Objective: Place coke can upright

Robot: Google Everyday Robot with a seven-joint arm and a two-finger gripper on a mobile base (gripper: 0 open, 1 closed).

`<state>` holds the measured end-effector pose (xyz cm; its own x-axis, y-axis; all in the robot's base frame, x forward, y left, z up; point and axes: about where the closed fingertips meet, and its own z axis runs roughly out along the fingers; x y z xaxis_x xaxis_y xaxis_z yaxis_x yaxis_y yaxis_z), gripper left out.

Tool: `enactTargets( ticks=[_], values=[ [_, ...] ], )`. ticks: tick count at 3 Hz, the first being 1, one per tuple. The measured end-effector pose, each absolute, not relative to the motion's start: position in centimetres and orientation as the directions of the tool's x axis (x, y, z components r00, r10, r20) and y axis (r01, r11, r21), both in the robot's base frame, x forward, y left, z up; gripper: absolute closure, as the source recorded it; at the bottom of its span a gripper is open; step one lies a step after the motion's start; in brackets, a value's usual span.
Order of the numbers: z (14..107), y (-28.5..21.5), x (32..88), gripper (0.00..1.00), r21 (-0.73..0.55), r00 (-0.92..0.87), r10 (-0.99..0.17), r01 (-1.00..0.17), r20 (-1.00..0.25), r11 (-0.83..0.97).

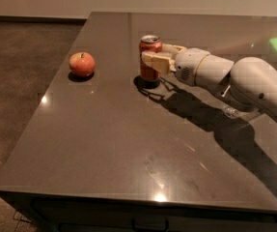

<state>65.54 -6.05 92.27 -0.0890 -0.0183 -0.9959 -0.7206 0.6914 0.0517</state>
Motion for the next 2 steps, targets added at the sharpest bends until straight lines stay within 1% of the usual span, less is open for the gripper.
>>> enactTargets(
  ticks=[1,2],
  values=[
    [92.05,-5.19,65.33,0.84,0.058,-0.083,-0.004,-0.726,-0.997,0.685],
    [91.88,-4.54,65.15,0.61,0.051,-0.076,-0.006,-0.726,-0.997,0.686]
  ],
)
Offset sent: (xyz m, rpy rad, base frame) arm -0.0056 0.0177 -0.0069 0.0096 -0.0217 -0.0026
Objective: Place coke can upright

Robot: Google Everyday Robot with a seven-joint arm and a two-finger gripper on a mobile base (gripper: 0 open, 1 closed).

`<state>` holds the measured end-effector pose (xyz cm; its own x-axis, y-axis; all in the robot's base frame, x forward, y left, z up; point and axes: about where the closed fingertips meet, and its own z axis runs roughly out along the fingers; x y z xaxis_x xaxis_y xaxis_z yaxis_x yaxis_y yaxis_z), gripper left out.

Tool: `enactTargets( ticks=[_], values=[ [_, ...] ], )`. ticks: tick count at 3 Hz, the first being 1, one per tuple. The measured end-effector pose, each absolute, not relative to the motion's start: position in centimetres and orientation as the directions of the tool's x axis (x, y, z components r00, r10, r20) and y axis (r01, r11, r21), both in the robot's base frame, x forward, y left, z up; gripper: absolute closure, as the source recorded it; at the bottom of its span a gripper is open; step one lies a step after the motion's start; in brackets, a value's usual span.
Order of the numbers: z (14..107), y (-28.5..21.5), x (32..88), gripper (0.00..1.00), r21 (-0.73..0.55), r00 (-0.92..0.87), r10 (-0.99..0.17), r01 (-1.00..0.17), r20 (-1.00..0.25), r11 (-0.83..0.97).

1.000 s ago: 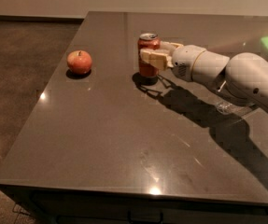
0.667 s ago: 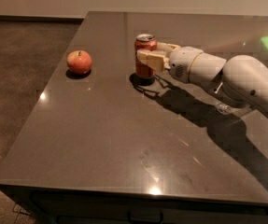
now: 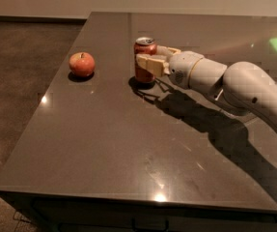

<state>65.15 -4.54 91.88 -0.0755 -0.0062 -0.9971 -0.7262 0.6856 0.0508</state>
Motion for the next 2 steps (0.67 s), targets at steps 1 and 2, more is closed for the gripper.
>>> enactTargets(
  ticks=[1,2],
  values=[
    [91.83,-3.99,64.92,0.37,0.041,-0.068,-0.012,-0.725,-0.998,0.687],
    [91.9,-3.78,64.7,0.14,0.037,-0.062,-0.012,-0.724,-0.998,0.689]
  ],
)
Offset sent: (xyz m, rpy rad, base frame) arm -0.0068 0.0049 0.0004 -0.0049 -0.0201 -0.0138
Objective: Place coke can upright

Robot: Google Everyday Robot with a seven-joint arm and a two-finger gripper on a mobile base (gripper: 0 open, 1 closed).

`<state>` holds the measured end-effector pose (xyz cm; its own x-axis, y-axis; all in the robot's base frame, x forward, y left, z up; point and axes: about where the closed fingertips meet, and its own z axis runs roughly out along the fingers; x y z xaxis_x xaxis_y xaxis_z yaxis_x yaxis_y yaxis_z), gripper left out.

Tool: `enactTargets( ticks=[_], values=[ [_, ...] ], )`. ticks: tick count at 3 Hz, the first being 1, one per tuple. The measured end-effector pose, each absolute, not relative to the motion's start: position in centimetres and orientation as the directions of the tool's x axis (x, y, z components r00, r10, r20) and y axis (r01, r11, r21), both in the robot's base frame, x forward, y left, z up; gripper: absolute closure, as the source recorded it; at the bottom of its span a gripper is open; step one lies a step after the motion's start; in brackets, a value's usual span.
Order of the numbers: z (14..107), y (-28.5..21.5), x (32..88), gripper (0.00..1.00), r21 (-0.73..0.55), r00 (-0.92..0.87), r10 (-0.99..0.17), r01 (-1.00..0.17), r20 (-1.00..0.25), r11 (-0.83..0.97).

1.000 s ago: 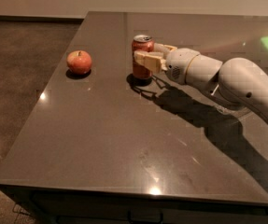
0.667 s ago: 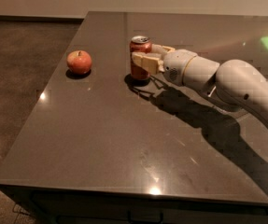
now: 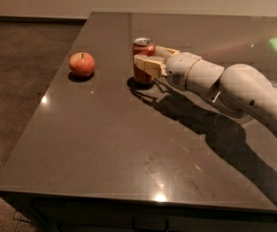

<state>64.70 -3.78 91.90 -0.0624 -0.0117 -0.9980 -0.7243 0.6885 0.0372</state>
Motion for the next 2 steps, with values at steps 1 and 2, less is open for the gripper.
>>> enactTargets(
  ticks=[1,2],
  values=[
    [91.93,-3.53,64.68,0.0,0.037,-0.062,-0.012,-0.727,-0.998,0.686],
    [91.93,-3.52,64.68,0.0,0.037,-0.062,-0.012,-0.727,-0.998,0.685]
  ],
)
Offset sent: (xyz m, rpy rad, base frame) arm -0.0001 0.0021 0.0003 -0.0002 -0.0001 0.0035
